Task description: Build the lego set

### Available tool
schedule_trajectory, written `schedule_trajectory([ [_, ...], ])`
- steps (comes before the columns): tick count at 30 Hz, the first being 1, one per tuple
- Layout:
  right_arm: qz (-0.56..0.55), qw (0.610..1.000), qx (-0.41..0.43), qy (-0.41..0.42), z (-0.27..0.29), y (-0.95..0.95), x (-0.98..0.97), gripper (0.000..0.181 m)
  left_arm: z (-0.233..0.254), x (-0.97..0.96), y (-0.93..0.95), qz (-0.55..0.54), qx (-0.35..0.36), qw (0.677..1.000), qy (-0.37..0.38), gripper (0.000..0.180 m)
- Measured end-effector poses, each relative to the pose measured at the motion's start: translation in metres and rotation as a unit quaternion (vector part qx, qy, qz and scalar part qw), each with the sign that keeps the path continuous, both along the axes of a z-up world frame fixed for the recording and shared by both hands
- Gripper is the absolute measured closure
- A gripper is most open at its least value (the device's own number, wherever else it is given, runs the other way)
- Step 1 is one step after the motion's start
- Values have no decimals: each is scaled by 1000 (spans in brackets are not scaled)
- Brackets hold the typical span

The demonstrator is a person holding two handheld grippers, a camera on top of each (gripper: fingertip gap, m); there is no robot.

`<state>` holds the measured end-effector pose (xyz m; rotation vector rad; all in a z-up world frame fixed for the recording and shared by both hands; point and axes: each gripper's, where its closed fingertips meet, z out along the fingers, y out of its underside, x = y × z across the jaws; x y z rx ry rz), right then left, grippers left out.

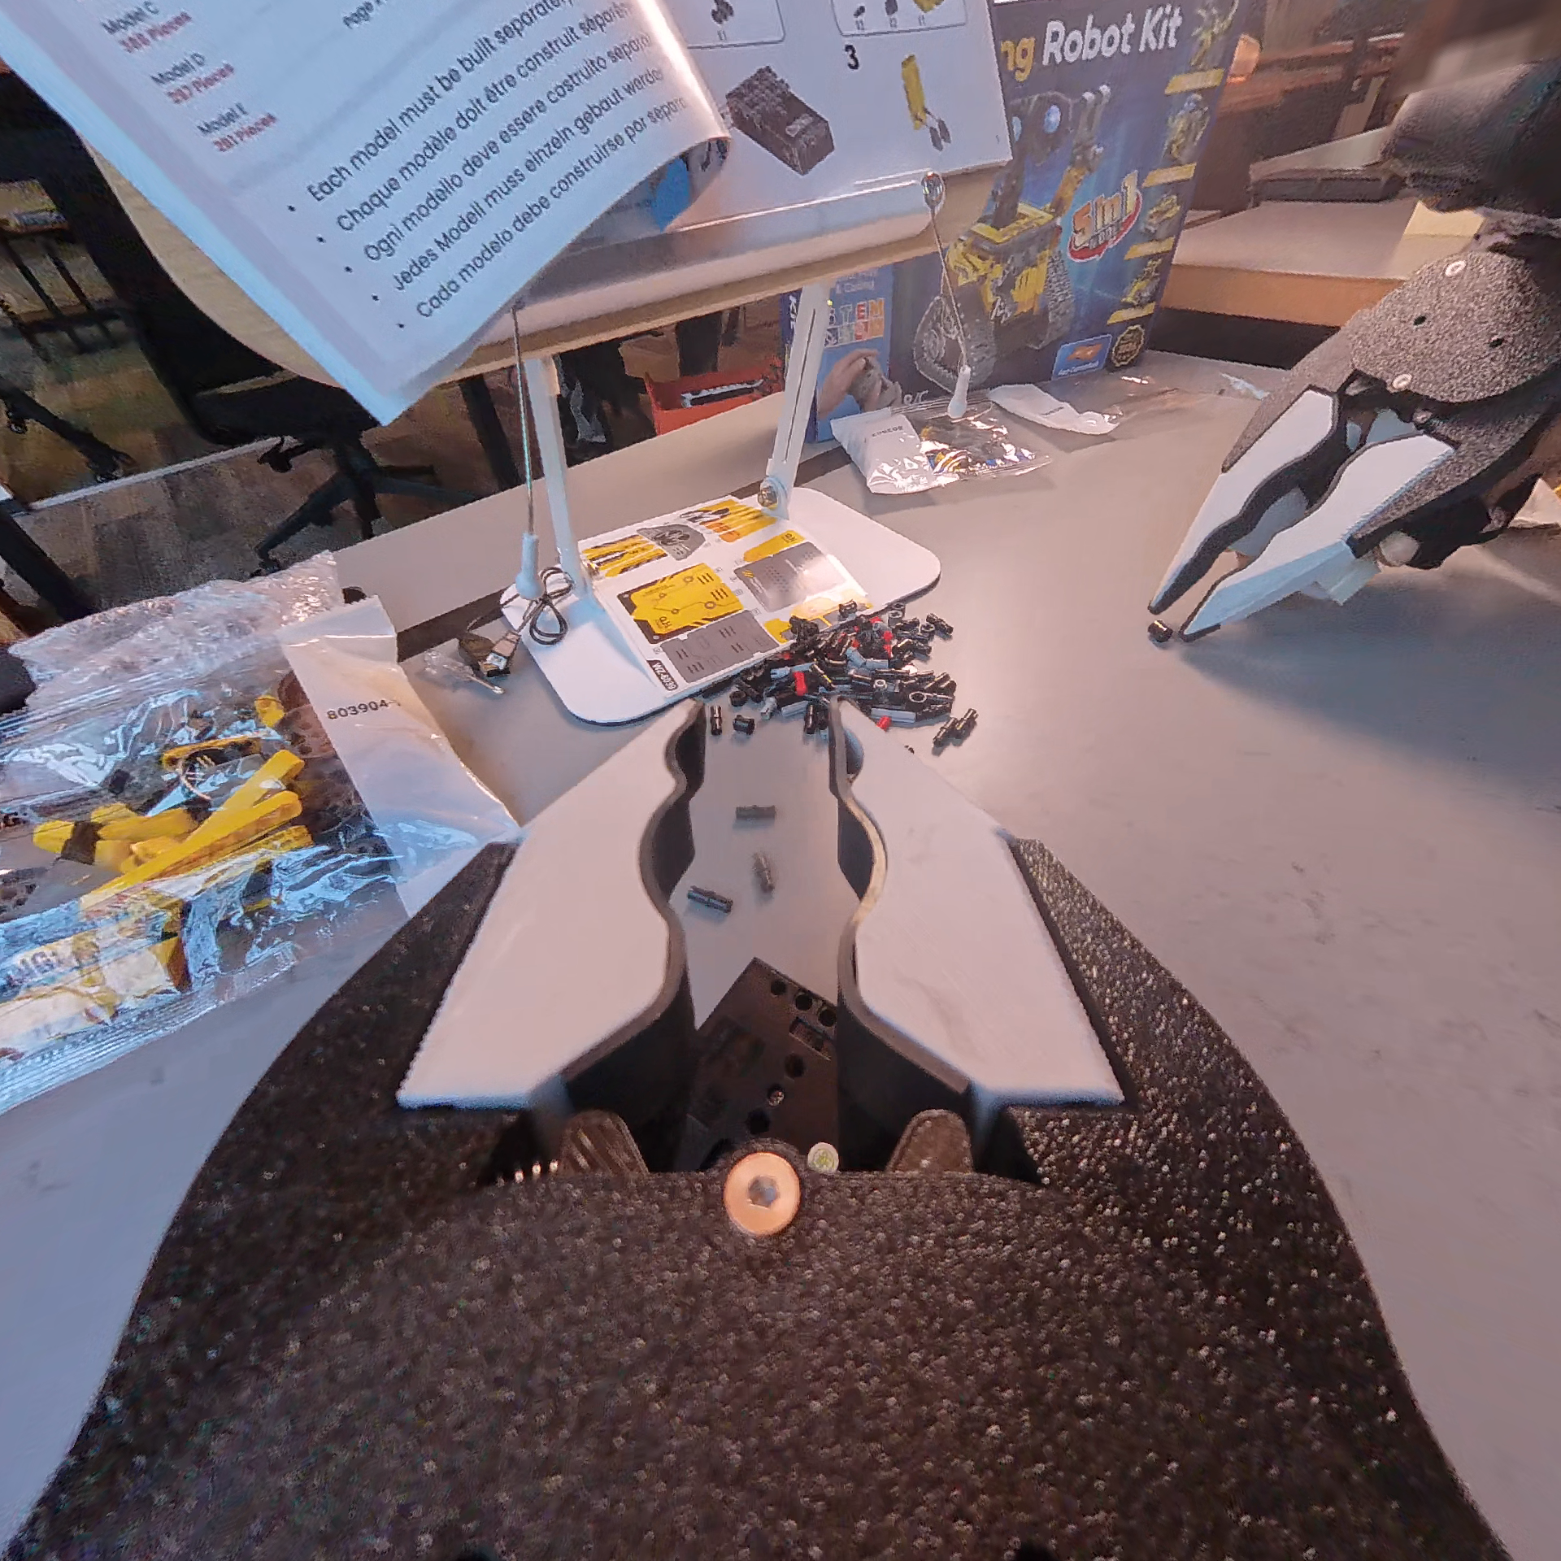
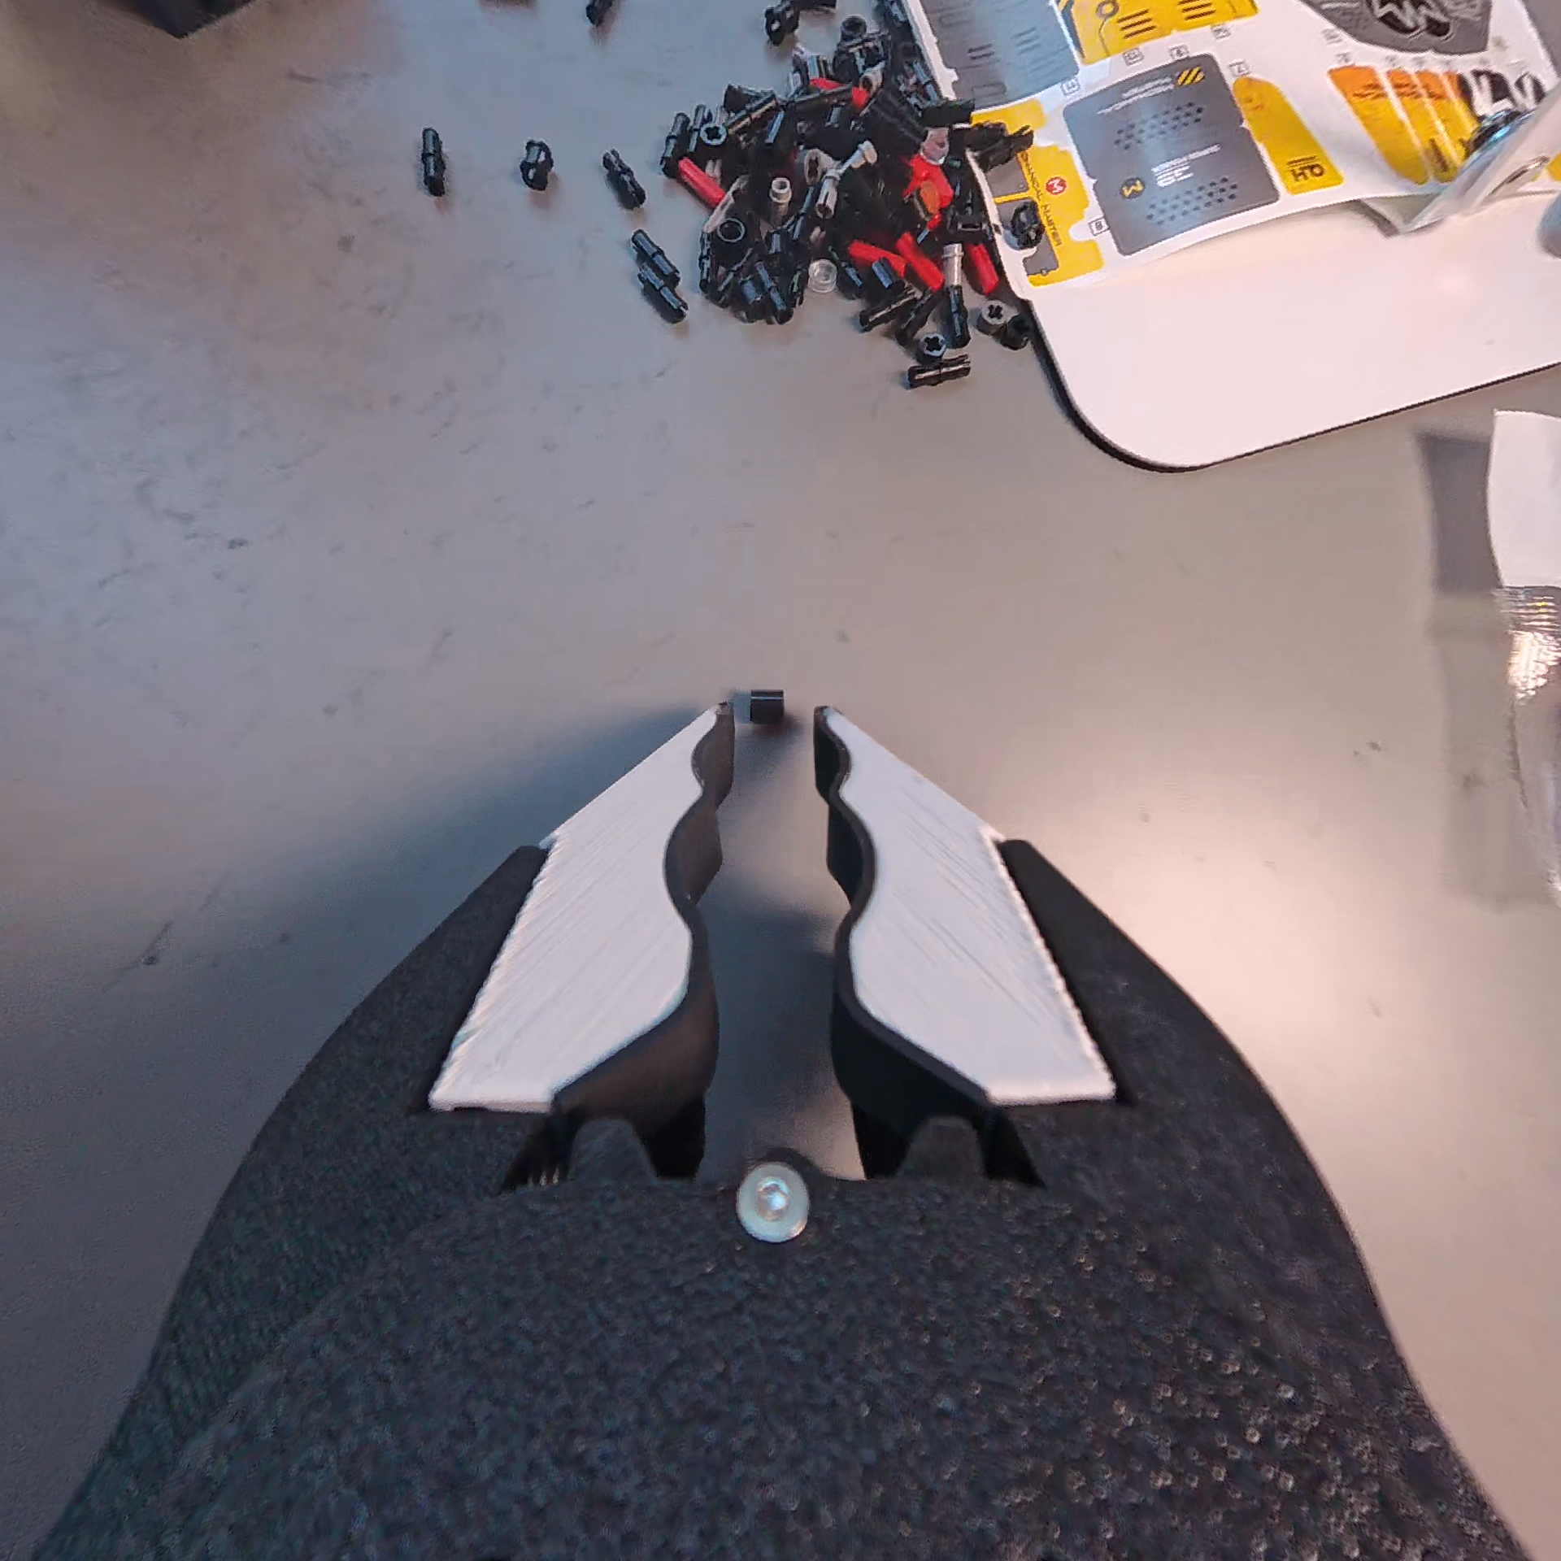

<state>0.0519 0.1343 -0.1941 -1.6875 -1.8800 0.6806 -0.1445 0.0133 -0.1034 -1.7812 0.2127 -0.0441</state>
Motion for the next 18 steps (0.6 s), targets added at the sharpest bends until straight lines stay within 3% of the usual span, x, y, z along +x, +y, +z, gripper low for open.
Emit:
schedule_trajectory([
  [8,26,1000,4,-12,-3,-7,-13,175,4,-4,-2,2,3,1000,-2,151],
  [14,13,996,38,78,25,15,-91,175,-5,-6,-1,0,-18,1000,-11,151],
  [18,-1,995,65,80,14,37,-130,175,-13,-12,-1,7,-35,999,-4,152],
])
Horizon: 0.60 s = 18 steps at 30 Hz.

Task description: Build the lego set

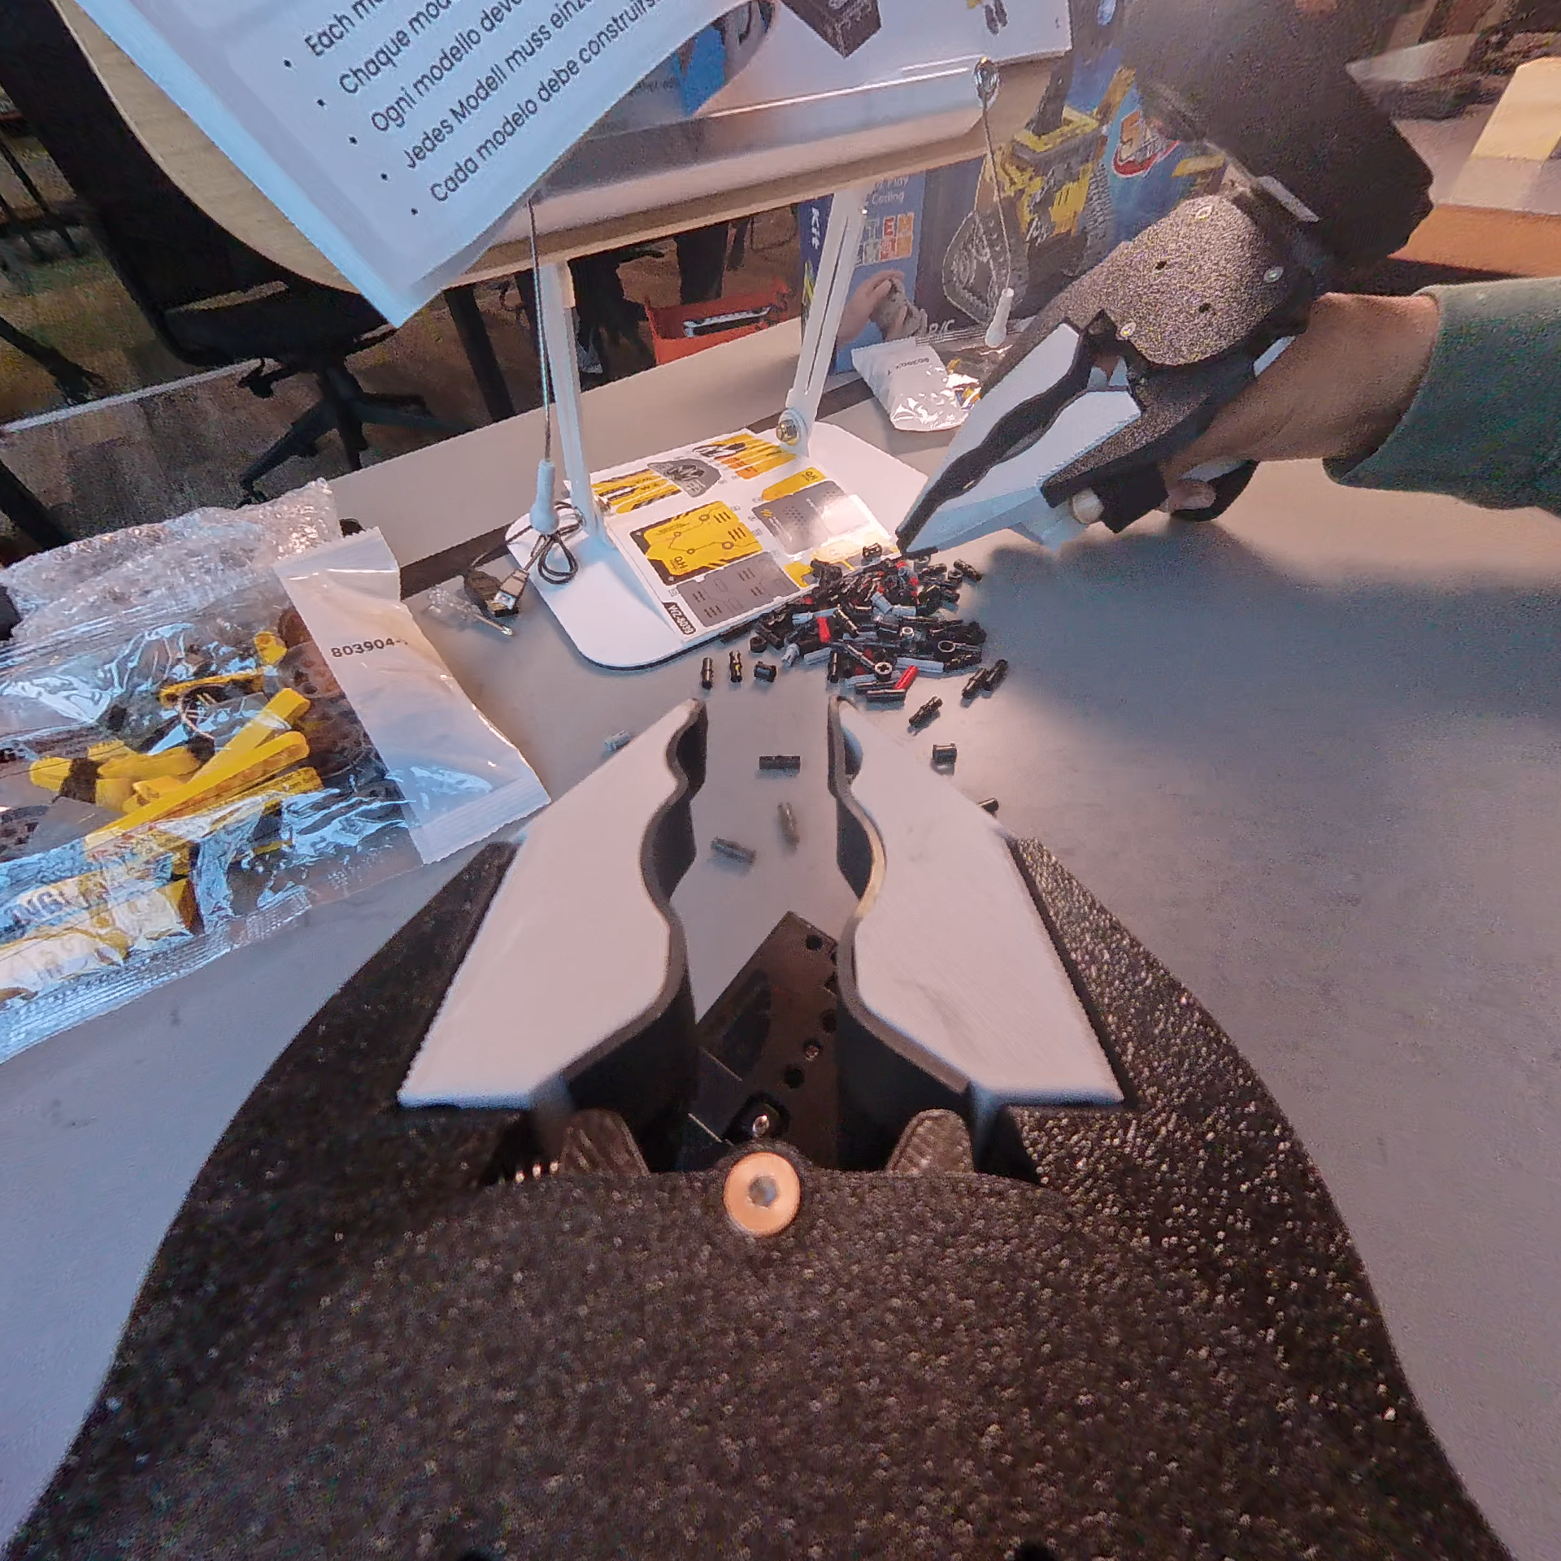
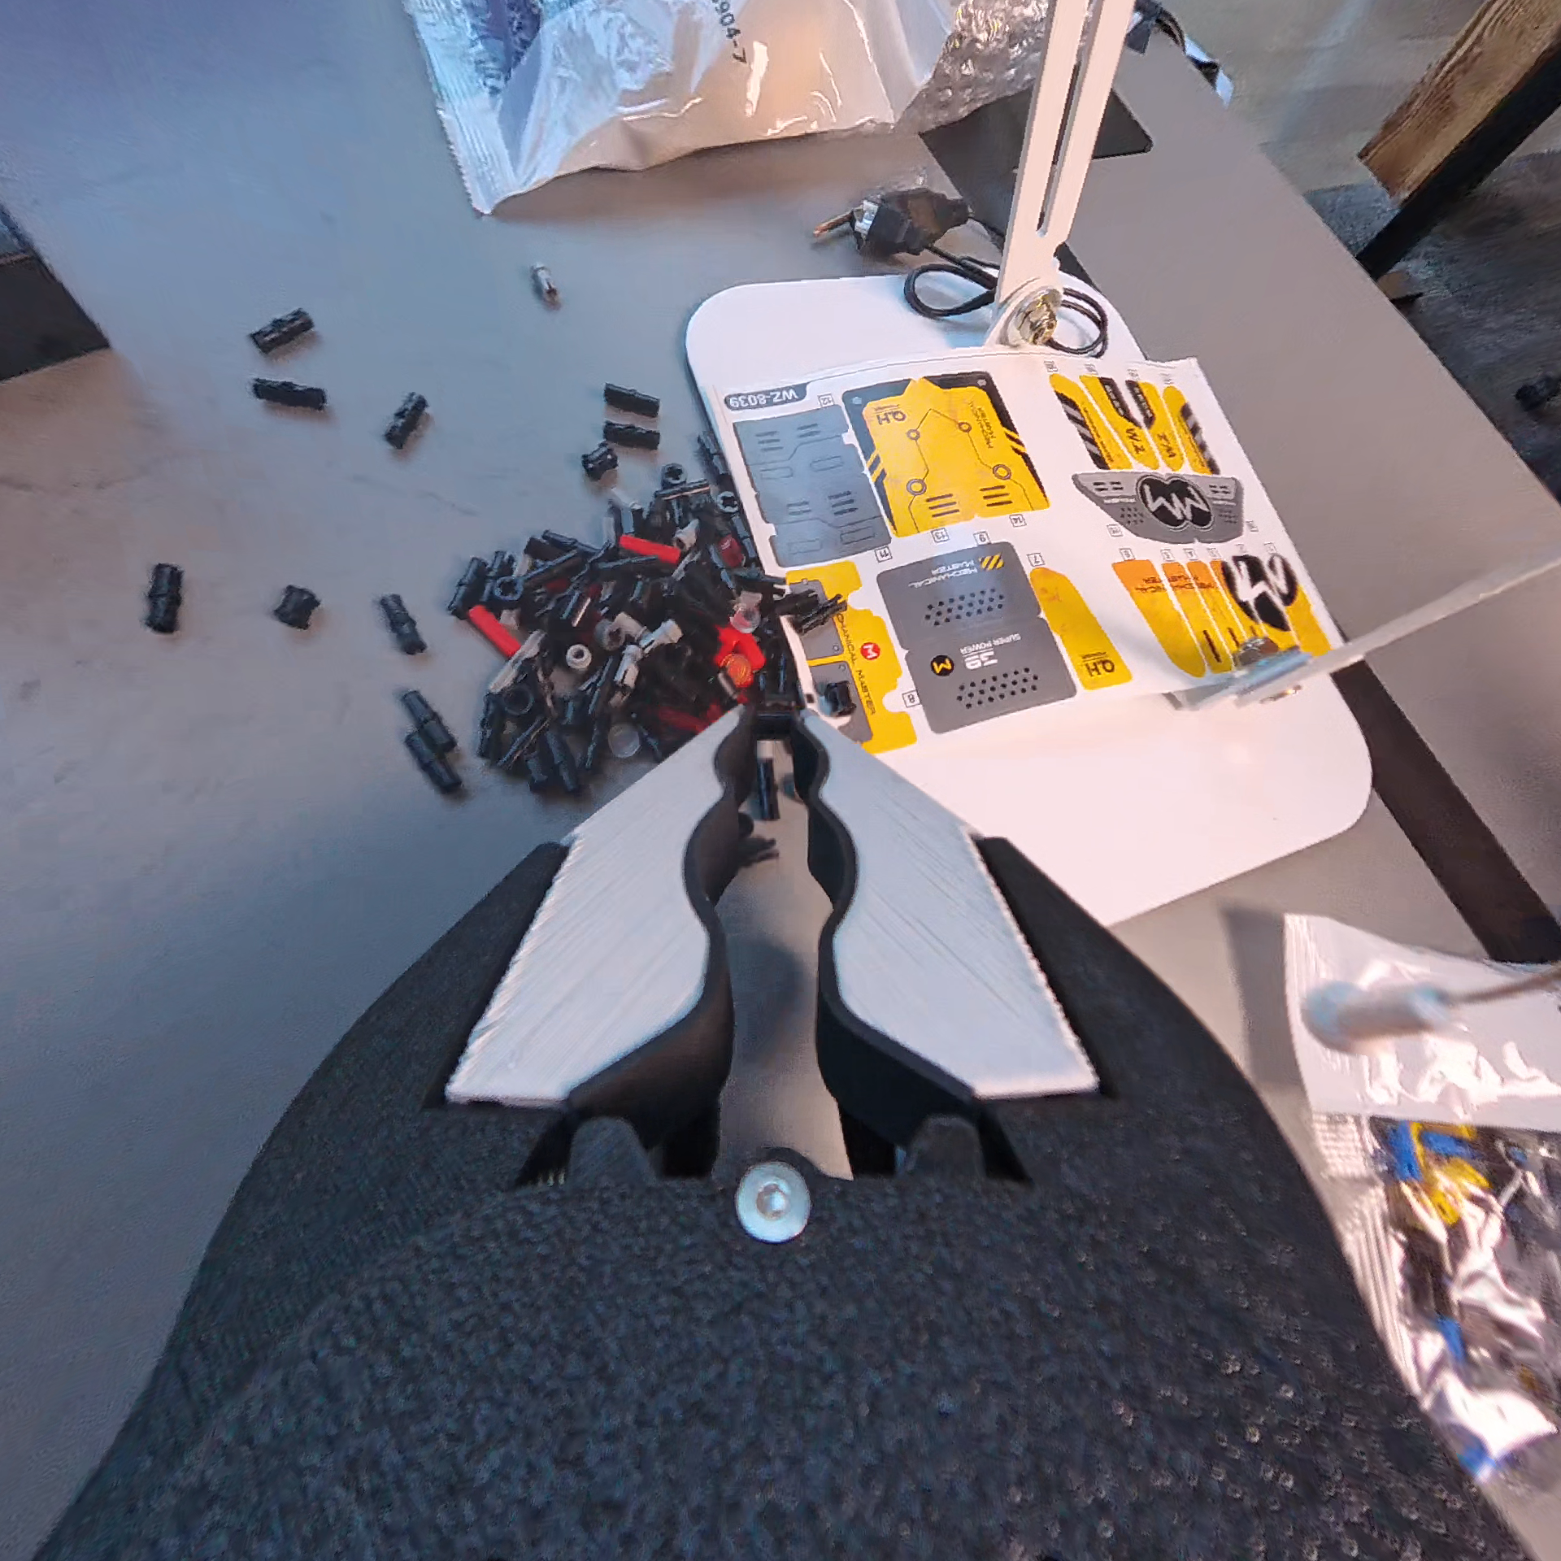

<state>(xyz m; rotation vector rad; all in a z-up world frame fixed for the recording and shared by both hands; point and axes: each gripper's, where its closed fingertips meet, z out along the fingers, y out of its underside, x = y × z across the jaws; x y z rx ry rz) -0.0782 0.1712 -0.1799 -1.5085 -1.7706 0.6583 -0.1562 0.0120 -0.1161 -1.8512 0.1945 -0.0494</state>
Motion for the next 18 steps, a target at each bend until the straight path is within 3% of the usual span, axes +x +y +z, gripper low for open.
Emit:
schedule_trajectory([
  [5,-2,1000,-3,28,8,-5,-8,161,-4,-6,-1,4,-16,1000,1,152],
  [8,75,996,-9,39,23,-52,-5,164,-9,-6,0,3,-30,999,12,152],
  [12,188,981,-28,-29,4,-132,-4,165,-15,-5,1,1,-45,998,37,152],
  [18,170,979,-58,-92,-17,-148,-20,169,-20,-5,0,1,-52,998,44,153],
])
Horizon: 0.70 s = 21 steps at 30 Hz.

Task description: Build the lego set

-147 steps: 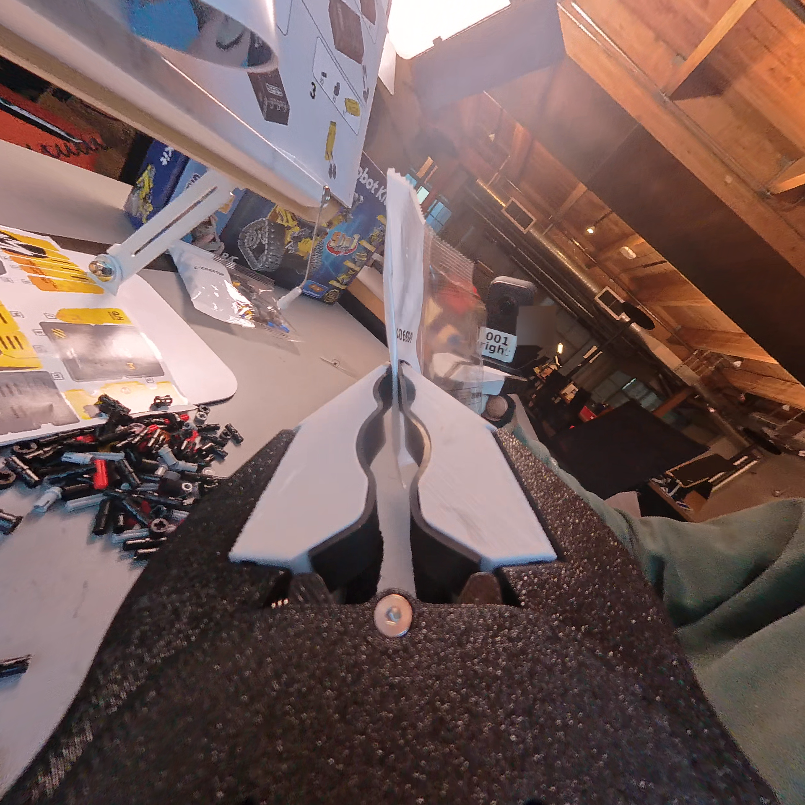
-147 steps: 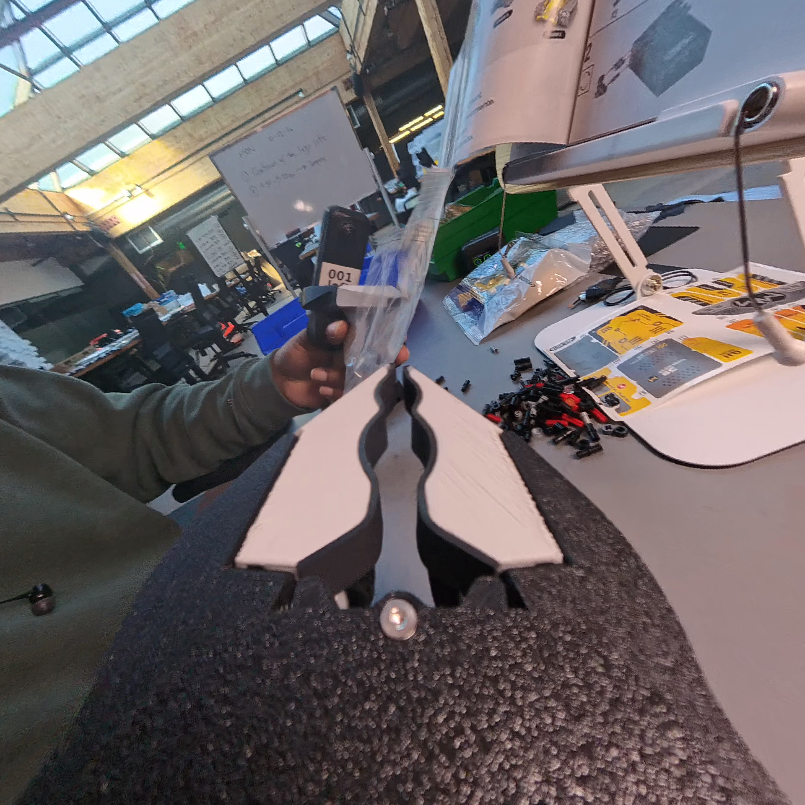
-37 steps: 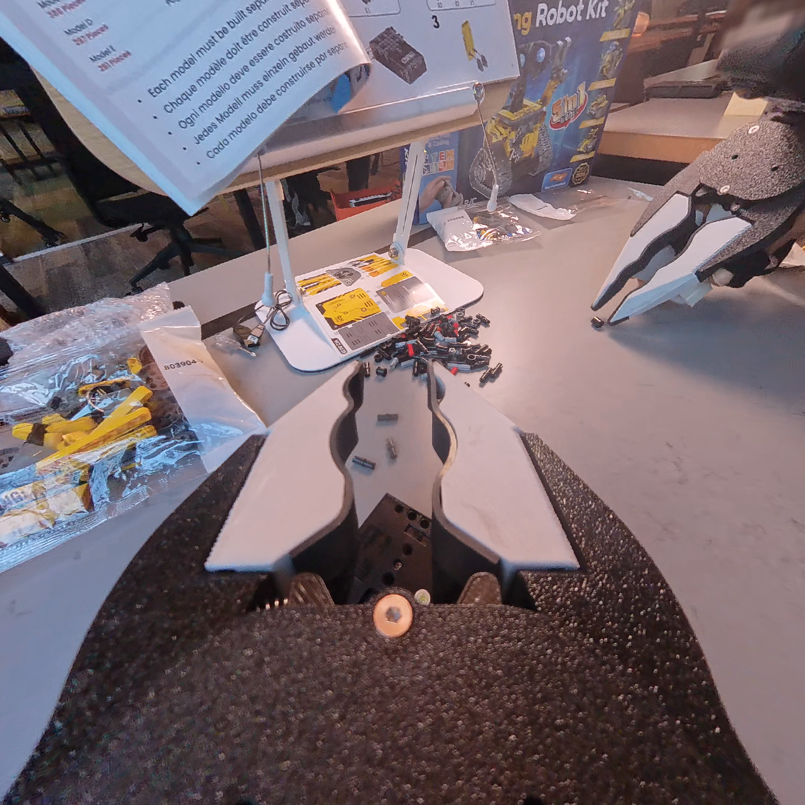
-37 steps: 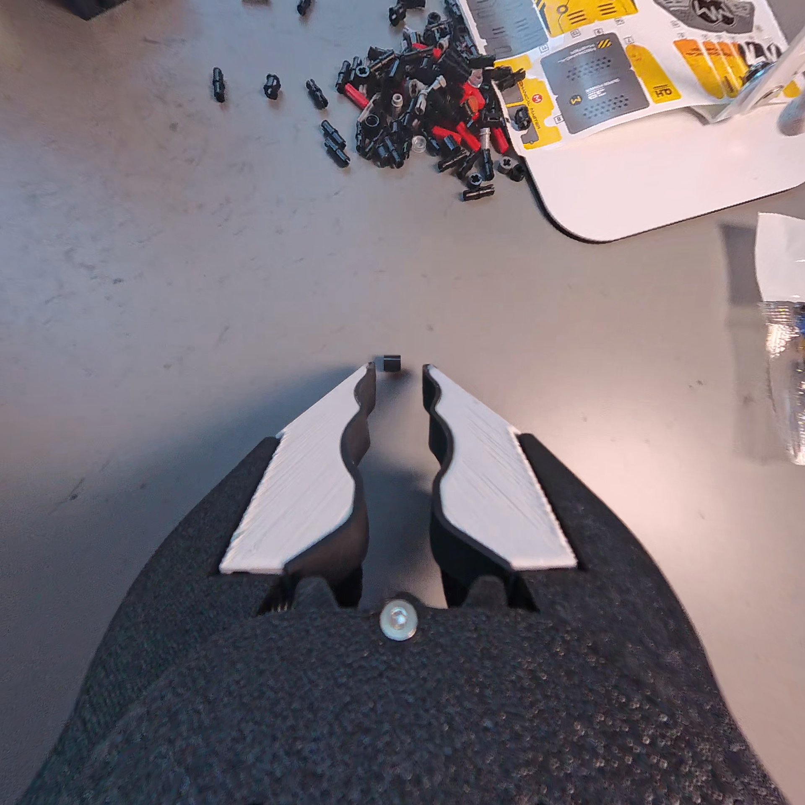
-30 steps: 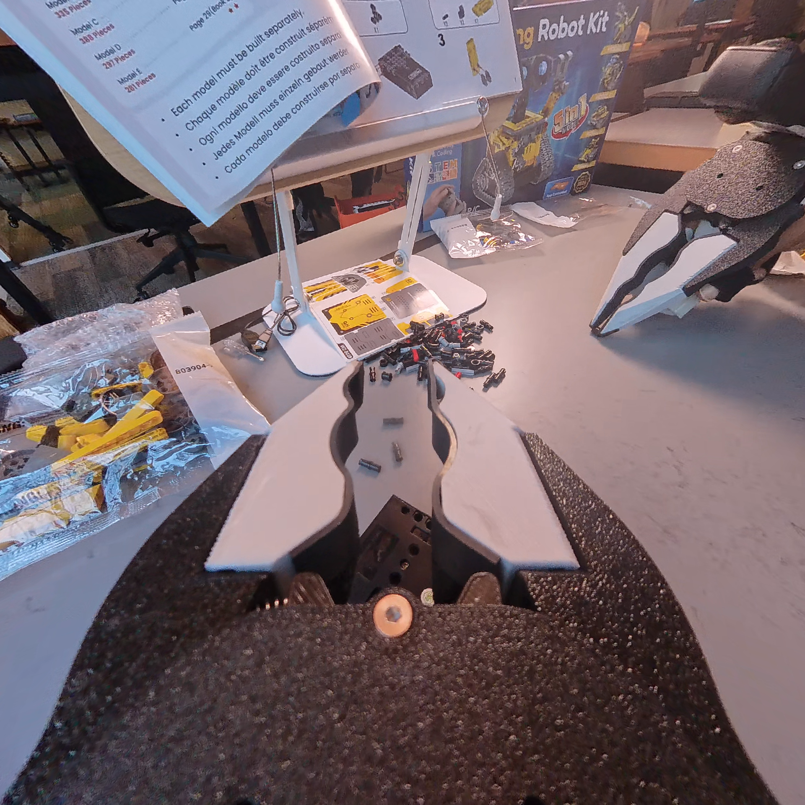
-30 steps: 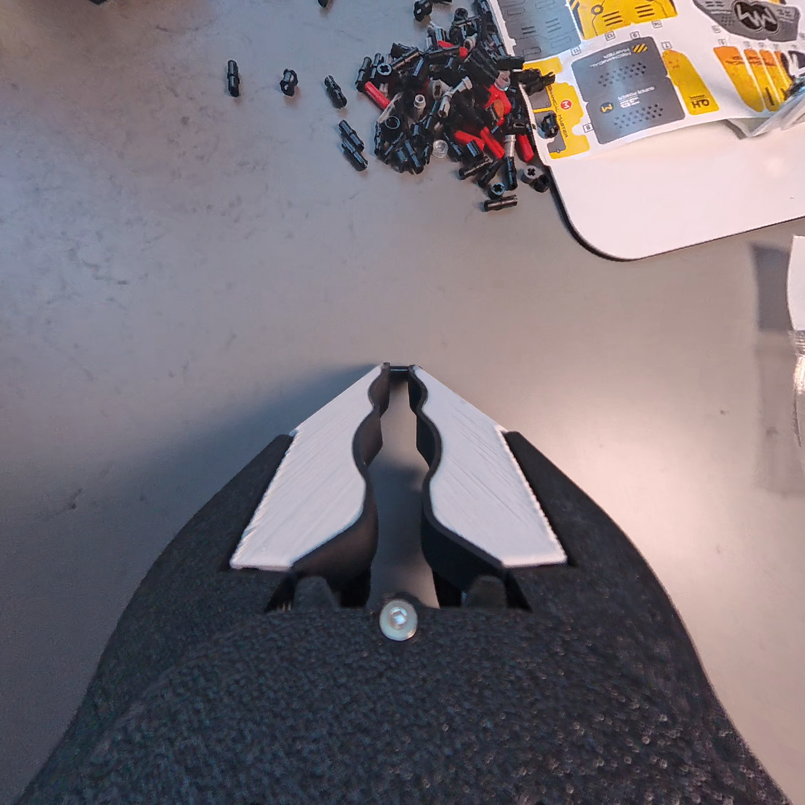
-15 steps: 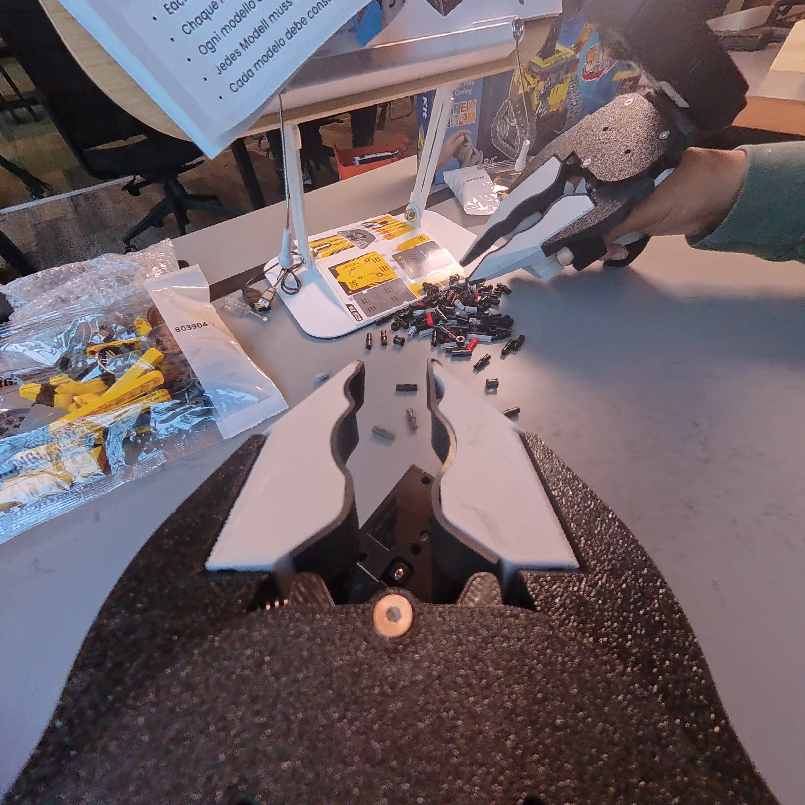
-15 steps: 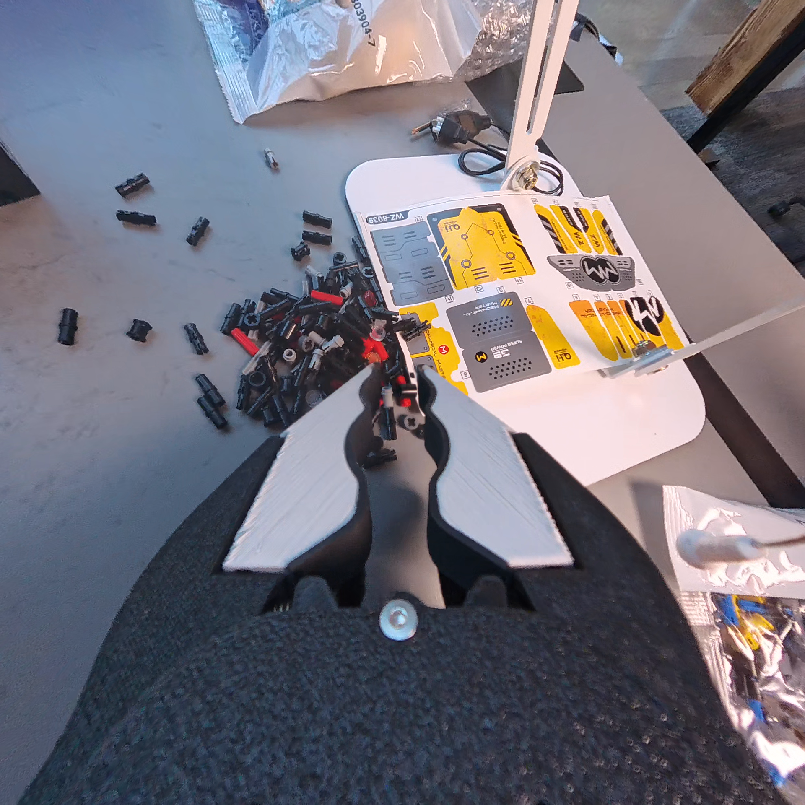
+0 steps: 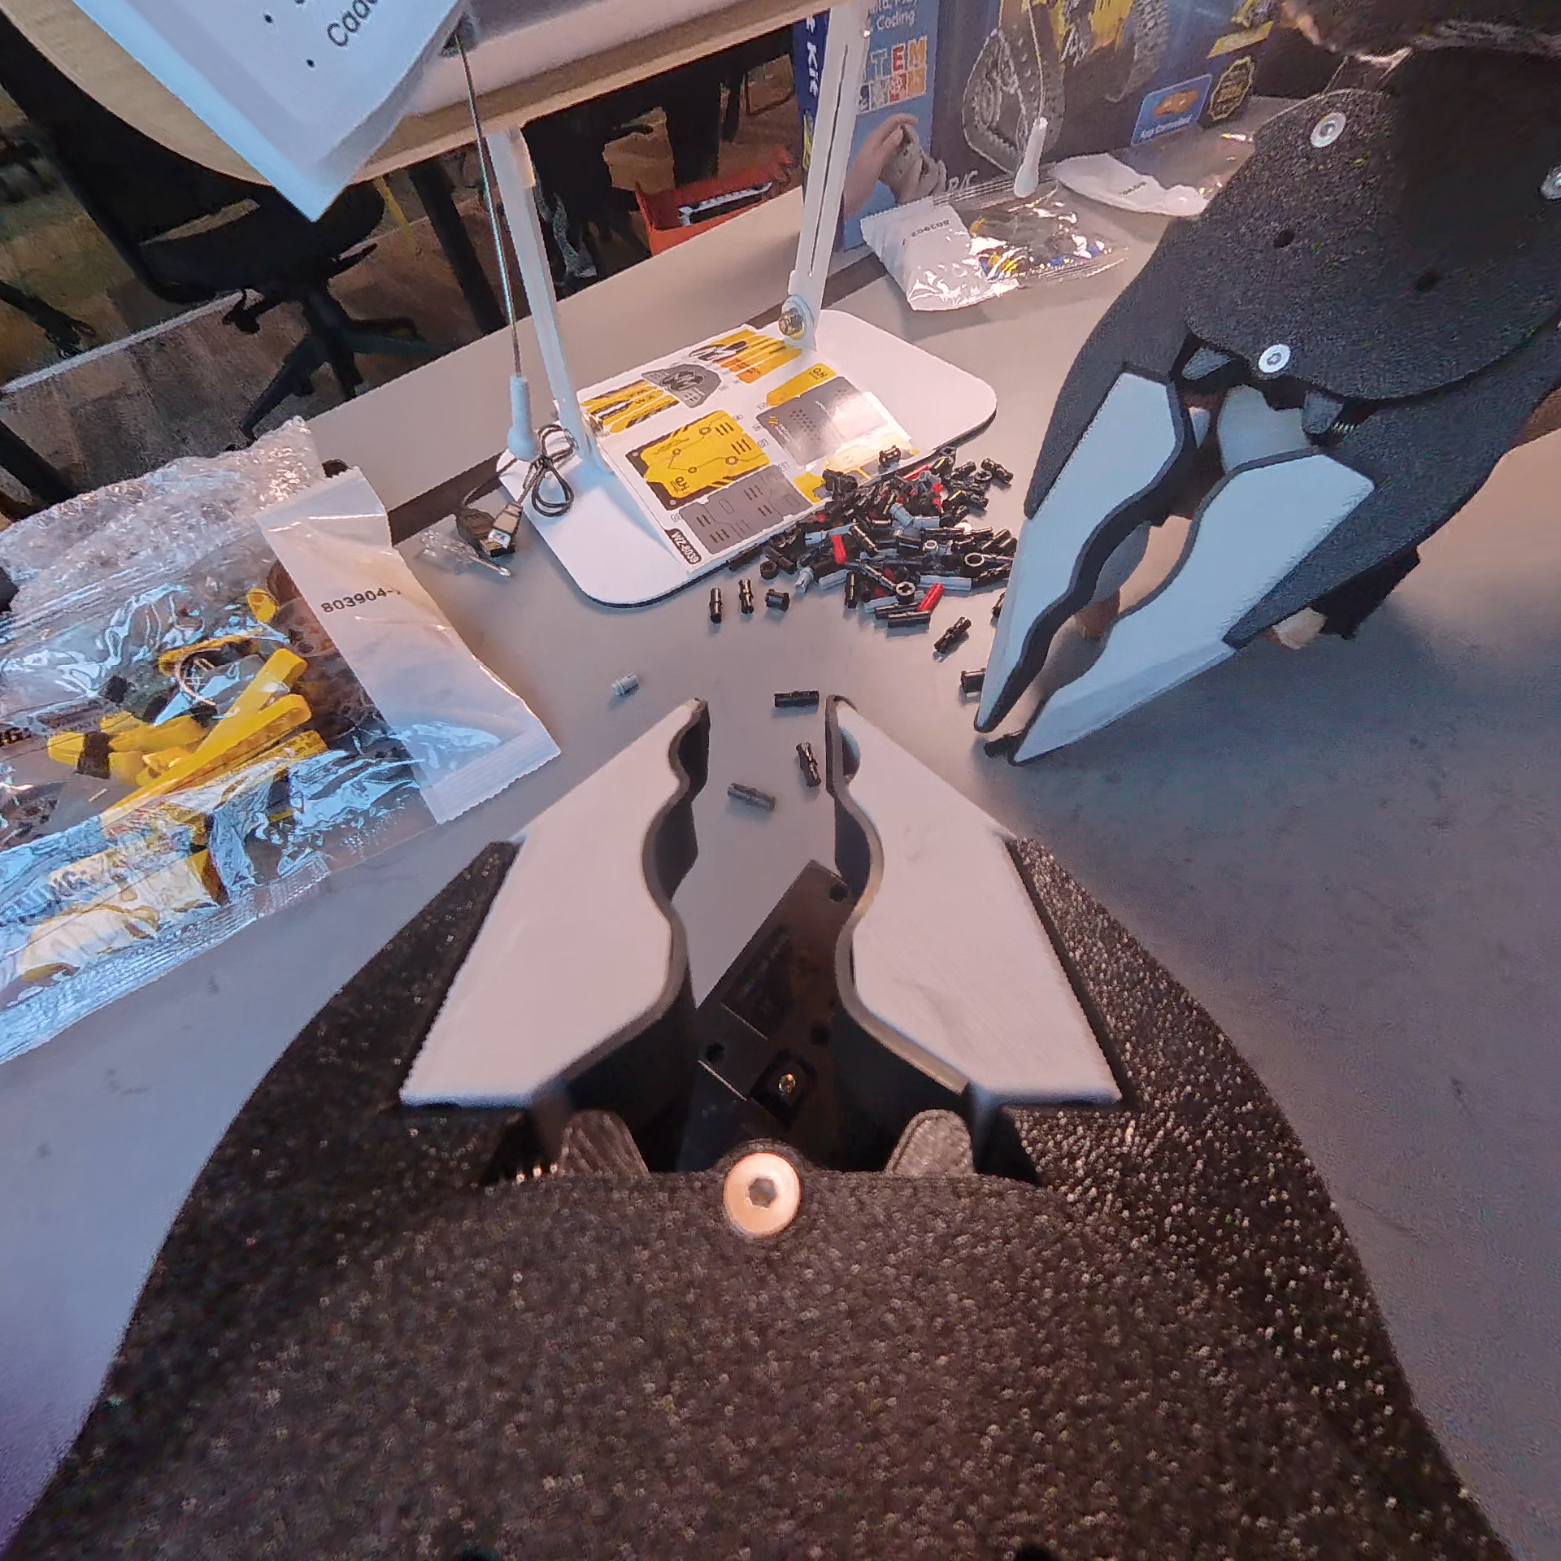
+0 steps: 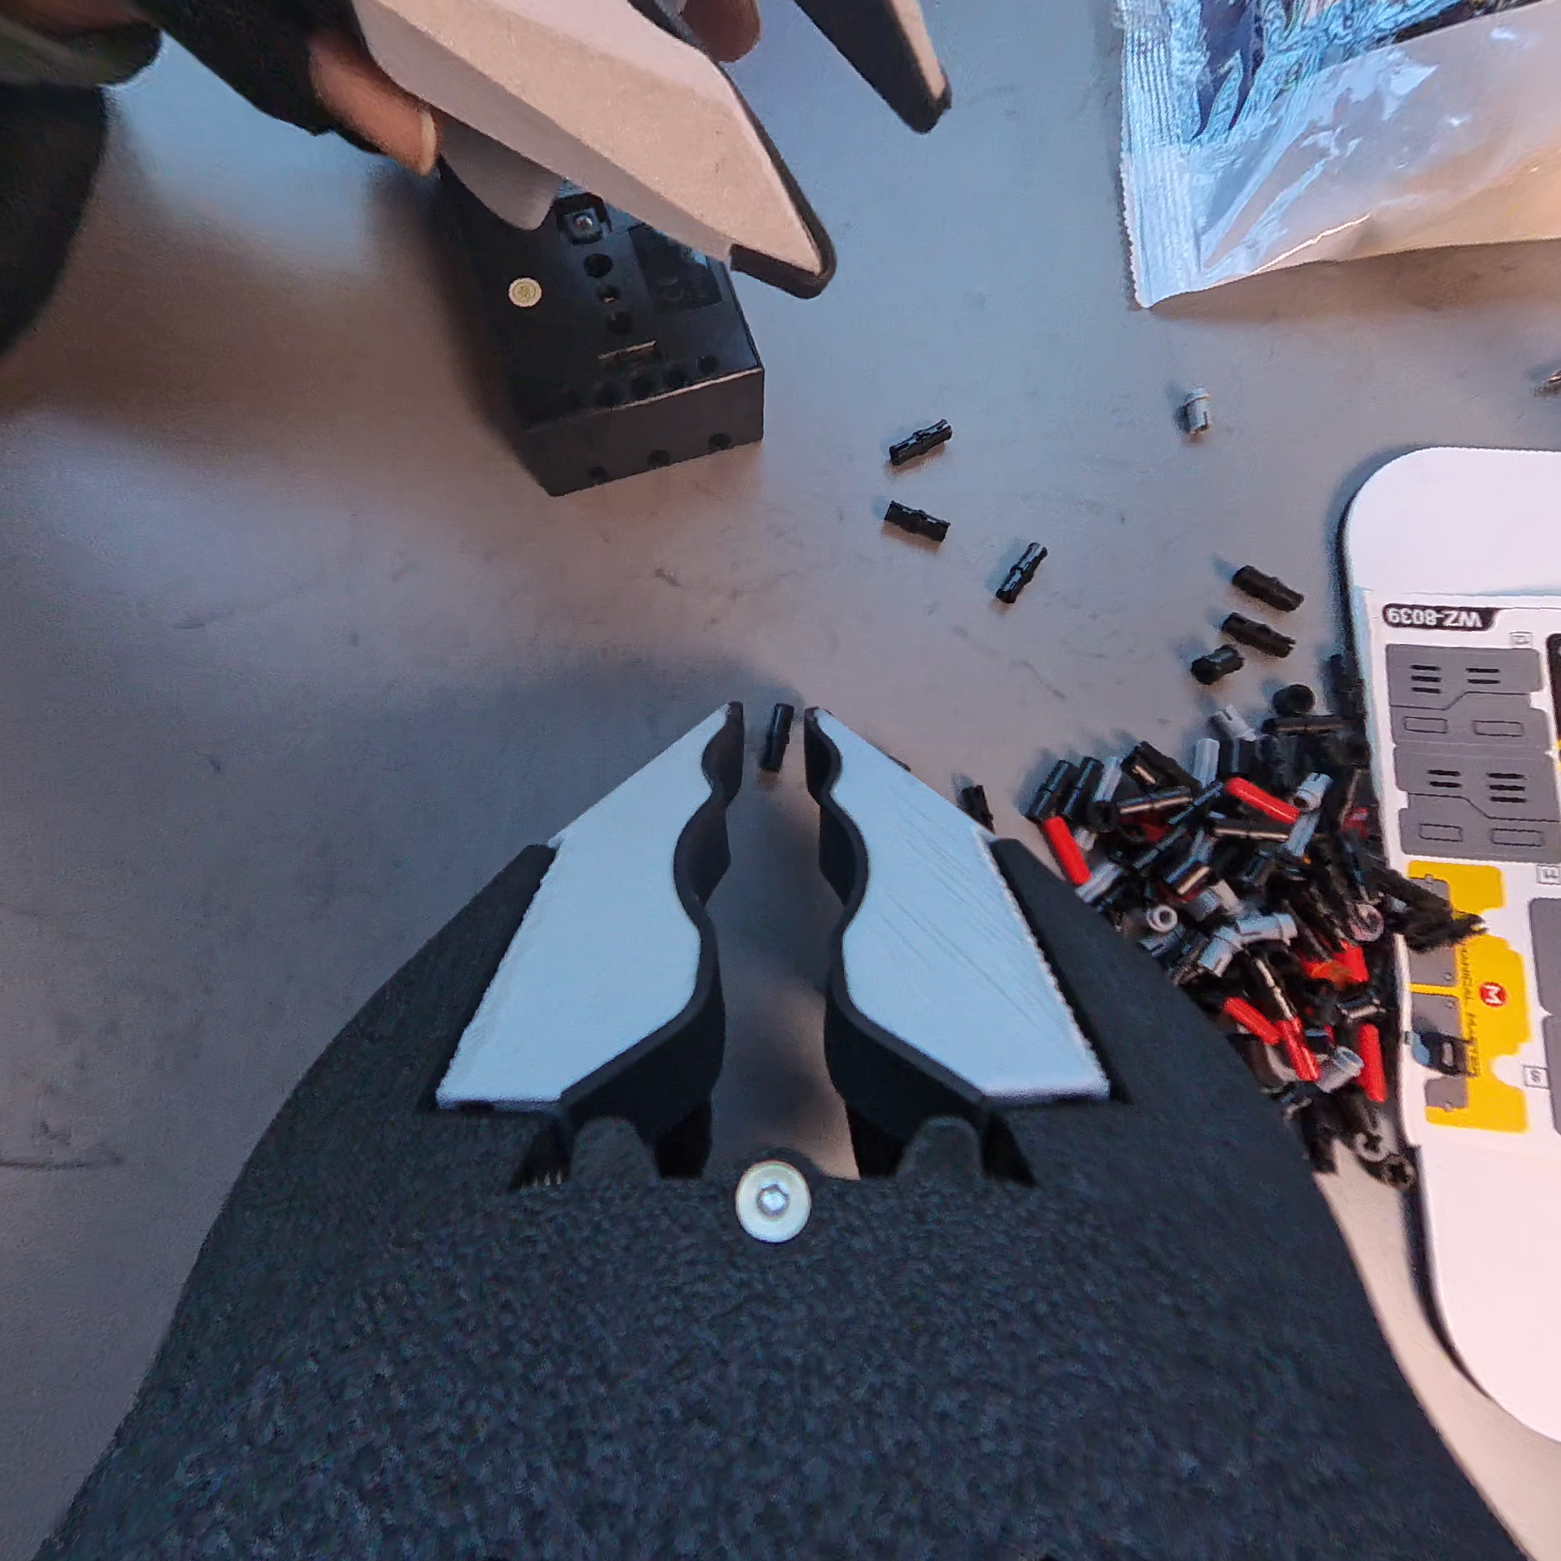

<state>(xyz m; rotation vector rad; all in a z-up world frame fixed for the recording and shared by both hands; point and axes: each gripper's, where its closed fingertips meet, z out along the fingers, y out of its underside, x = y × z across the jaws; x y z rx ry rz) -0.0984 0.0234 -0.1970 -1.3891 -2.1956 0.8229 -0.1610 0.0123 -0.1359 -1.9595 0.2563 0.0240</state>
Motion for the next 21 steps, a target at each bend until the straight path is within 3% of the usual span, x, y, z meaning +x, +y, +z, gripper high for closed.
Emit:
schedule_trajectory([
  [2,-3,1000,26,-14,-4,5,0,177,0,0,0,-1,0,1000,-2,153],
  [6,1,999,30,-17,-3,7,3,178,0,2,0,-4,-2,1000,-5,153],
  [11,-80,995,45,46,25,66,0,179,2,0,-1,0,-3,1000,-5,153],
  [14,-129,986,98,42,20,117,-2,178,-1,-3,-1,5,-11,1000,-1,153],
  [17,-148,983,96,55,17,131,-6,170,-7,-6,-2,10,-25,1000,10,153],
  [21,-90,990,68,87,32,98,-7,166,-16,-9,0,11,-51,998,17,152],
])
